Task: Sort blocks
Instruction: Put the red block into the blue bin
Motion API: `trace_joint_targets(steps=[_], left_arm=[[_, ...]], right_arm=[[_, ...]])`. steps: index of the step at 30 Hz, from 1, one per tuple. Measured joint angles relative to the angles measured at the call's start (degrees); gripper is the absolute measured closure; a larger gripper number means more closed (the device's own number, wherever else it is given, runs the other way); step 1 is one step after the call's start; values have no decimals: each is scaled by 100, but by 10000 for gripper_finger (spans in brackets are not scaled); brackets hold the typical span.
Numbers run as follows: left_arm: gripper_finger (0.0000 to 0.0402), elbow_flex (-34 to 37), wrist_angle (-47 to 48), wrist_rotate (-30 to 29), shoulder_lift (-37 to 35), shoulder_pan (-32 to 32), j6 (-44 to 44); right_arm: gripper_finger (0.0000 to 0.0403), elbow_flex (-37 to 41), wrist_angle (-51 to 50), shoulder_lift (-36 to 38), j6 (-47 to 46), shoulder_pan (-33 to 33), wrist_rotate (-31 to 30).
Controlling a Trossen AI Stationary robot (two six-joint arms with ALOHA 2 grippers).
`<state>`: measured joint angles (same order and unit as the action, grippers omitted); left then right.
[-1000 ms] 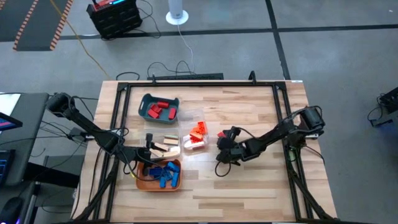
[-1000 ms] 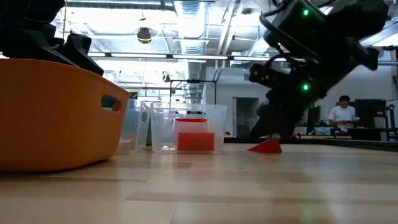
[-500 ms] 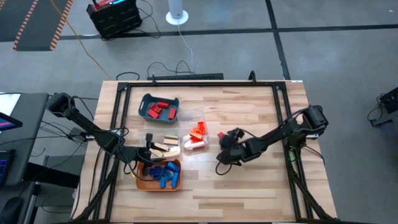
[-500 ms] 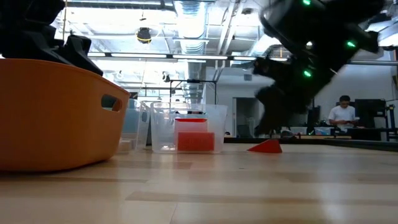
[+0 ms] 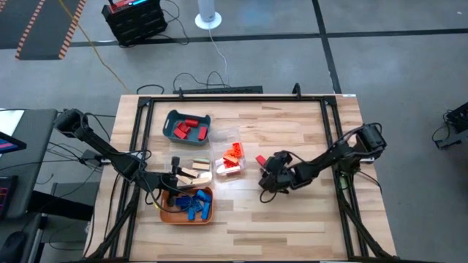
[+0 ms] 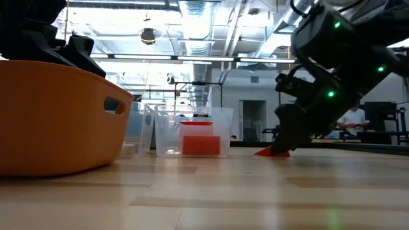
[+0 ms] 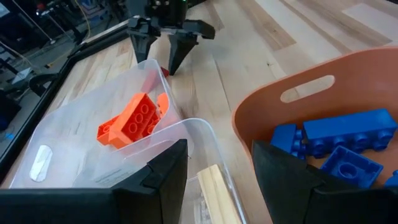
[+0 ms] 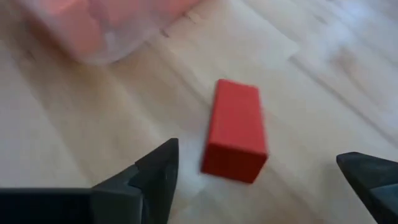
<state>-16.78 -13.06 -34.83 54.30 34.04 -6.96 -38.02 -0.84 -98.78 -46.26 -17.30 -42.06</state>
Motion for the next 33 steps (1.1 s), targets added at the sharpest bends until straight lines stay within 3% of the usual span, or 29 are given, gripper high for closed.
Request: trace_joint_targets(steps=[6, 13, 20, 27, 33], left_arm=[[228, 0, 17, 0, 0, 0, -4], [228, 0, 37, 0, 0, 0, -33], [228, 0, 42, 0, 0, 0, -33], [228, 0, 42, -2, 0, 0, -42], [228, 0, 50, -2, 0, 0, -39]], right_arm=[[200, 174, 873, 7, 799, 238, 45], [297, 196, 864, 7, 940, 511, 772], [392, 174, 919, 15, 1078, 475, 1059], [402, -424, 508, 15, 1586, 410, 1217], [403, -1709, -1355, 17, 1935, 415, 1220]])
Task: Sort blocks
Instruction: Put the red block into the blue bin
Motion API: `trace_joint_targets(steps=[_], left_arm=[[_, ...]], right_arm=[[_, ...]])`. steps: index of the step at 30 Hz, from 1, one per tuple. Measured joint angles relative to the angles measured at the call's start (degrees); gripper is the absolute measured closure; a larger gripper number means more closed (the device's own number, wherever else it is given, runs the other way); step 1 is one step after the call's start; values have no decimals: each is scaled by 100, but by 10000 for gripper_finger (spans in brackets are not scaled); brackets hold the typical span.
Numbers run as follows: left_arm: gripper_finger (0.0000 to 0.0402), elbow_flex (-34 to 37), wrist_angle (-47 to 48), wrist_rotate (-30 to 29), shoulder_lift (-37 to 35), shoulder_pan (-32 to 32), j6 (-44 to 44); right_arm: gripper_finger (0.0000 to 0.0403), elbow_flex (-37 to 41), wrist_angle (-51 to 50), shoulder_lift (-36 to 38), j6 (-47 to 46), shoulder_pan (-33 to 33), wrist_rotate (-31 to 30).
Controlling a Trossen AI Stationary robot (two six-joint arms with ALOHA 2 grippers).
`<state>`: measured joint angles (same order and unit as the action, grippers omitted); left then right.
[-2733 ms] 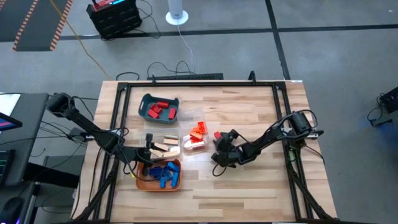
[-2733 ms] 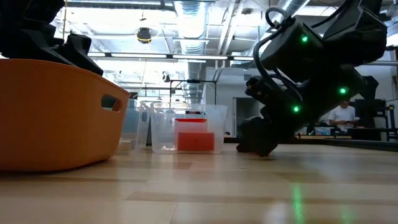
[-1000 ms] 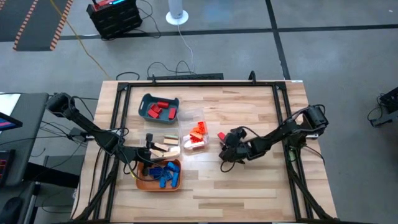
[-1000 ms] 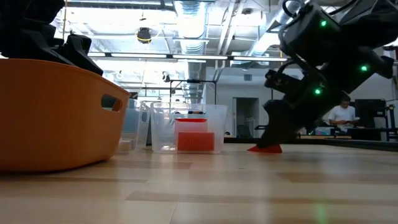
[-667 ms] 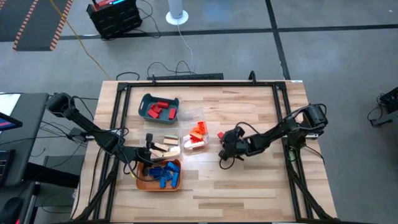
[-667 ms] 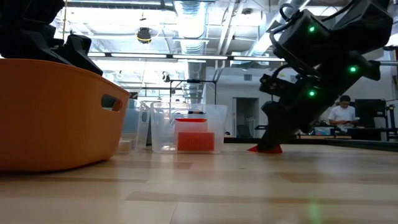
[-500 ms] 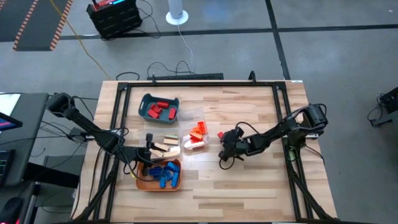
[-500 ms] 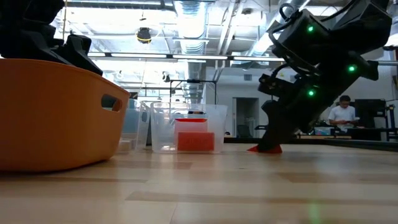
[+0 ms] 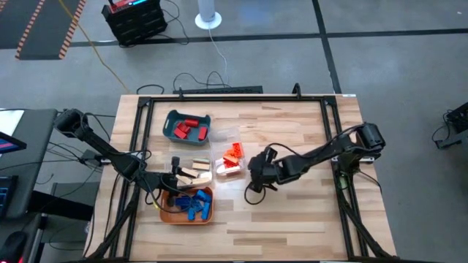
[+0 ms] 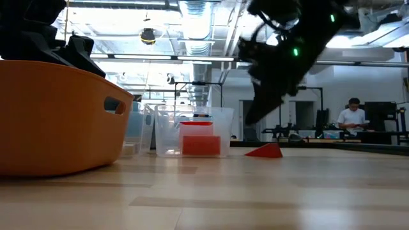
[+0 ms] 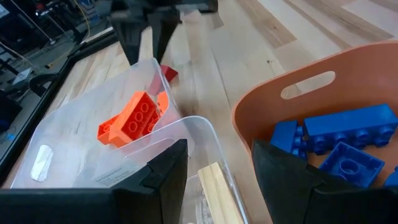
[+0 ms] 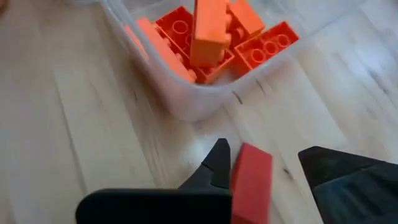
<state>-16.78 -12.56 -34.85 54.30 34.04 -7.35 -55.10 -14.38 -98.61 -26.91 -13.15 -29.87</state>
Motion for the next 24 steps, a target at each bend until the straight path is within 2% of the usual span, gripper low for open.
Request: trace_joint_targets(steps=[4, 7, 9, 13, 16, 20, 24], left_arm=[[228, -17, -49, -1, 1, -6, -47], [229, -324, 151, 89, 2, -178, -171], [236, -673, 507, 519, 8, -486, -368], [254, -1349, 921, 1858, 151, -1394, -904], [264, -1749, 1021, 2672, 543, -2015, -1125], [263, -2290, 1006, 3254, 1366, -2557, -1210], [251, -2899, 884, 3545, 2372, -2904, -1394]], right_arm=[[402, -595, -1263, 9, -519, -17, 0], [397, -594, -1558, 32, -955, -125, -37], [391, -432, -1556, 49, -1371, -213, -76], [373, 103, -1542, 79, -2298, -365, -111], [358, 548, -1511, 287, -2812, -548, -135], [340, 1113, -1484, 950, -3233, -831, -339], [330, 1571, -1510, 1841, -3306, -993, -853]])
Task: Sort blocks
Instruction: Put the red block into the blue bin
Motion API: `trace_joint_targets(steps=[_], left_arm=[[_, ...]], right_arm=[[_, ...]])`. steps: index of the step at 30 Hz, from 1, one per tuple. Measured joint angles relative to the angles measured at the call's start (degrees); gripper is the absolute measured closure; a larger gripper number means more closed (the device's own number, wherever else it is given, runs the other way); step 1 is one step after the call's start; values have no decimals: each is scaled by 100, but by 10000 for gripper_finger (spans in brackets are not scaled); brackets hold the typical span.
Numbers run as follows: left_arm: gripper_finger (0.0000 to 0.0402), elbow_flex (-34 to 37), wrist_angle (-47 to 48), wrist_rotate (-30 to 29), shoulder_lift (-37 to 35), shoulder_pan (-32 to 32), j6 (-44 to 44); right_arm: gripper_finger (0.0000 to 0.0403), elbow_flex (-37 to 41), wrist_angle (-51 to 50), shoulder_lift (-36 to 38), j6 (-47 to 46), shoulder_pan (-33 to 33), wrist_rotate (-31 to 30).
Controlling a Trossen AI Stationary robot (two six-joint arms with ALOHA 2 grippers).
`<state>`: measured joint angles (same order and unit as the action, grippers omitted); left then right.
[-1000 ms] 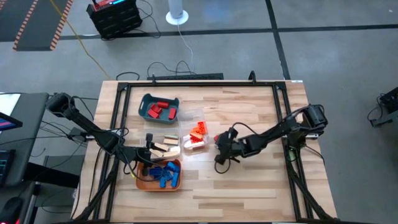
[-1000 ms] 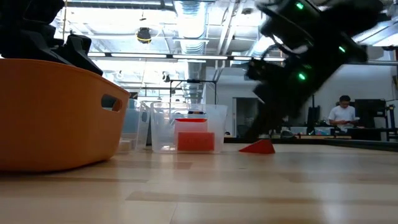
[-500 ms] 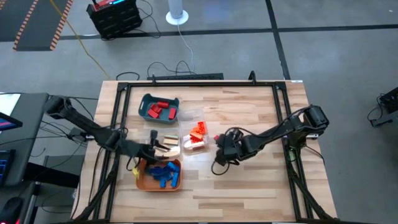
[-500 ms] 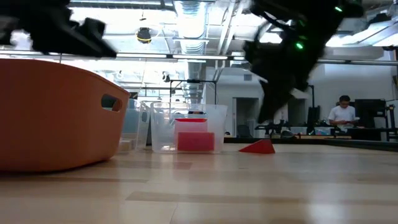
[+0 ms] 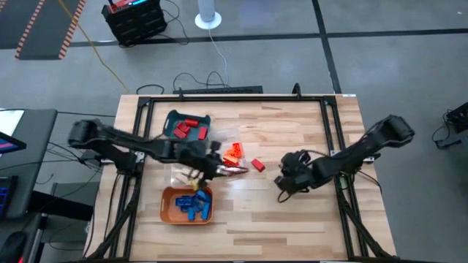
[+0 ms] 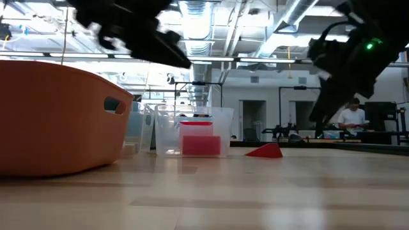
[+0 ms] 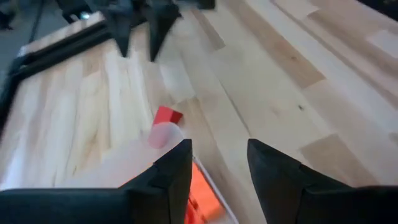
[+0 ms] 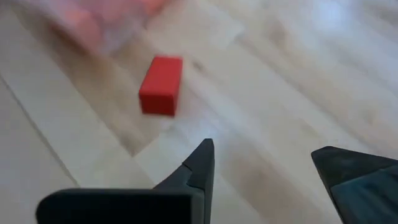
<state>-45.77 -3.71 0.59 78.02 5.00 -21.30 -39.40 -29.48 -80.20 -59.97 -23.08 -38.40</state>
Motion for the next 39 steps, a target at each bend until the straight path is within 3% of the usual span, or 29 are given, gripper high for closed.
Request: trace_joint_targets(steps=[6, 16, 30, 39], left_arm=[[243, -1249, 97, 541, 1564, -462, -215], [237, -3615, 1783, 678, 3497, -668, -616], [115, -5077, 2156, 669, 4801, -771, -1288], [115, -5754, 2606, 702, 5374, -1025, -1401]], right_arm=[[326, 296, 17, 1099, 421, 244, -255], [326, 295, -161, 2542, 1358, 270, -394], [326, 295, -1062, 3380, 1061, -275, -655], [326, 295, -1164, 3599, 1251, -417, -708]])
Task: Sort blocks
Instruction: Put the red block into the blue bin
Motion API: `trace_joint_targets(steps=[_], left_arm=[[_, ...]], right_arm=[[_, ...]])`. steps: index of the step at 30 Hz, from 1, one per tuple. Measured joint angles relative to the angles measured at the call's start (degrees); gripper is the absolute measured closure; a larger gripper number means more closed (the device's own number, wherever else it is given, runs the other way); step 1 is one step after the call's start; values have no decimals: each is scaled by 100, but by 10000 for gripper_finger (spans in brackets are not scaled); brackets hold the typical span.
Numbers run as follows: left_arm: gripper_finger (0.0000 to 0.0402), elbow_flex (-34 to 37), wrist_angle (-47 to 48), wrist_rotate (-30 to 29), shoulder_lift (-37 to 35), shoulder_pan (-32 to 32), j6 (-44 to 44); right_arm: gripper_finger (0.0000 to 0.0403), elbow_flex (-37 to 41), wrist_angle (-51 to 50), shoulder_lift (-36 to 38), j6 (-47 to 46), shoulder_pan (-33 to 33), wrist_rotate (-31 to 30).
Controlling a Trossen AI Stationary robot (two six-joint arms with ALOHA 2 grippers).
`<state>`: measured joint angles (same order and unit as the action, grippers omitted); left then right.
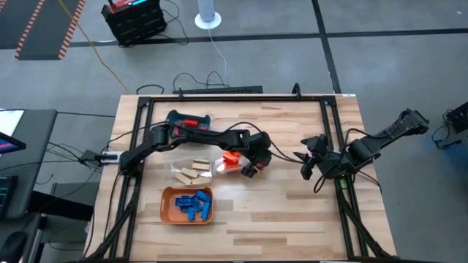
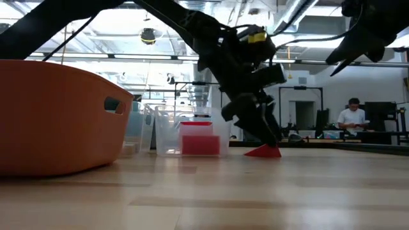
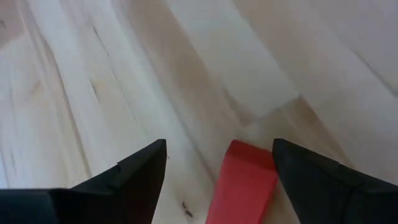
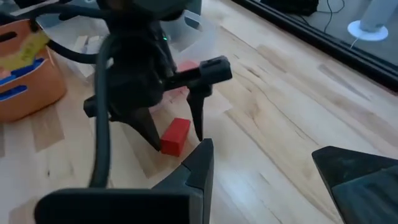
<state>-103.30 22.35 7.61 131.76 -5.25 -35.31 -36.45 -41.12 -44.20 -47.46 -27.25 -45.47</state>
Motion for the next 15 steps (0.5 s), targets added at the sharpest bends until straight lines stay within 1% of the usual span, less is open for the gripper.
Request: trace_joint_targets(steps=[3, 8, 11, 15], left_arm=[[123, -108, 305, 121, 68, -43, -24], [147, -94, 408, 128, 144, -19, -150], [174, -94, 438, 122, 150, 2, -143], [226, -94, 443, 46, 151, 13, -195]], right_arm=[[326, 0, -22, 49, 126, 1, -17], [326, 0, -42, 48, 255, 1, -121], [326, 0, -39, 41, 288, 1, -127], [326, 0, -16, 41, 290, -1, -125]])
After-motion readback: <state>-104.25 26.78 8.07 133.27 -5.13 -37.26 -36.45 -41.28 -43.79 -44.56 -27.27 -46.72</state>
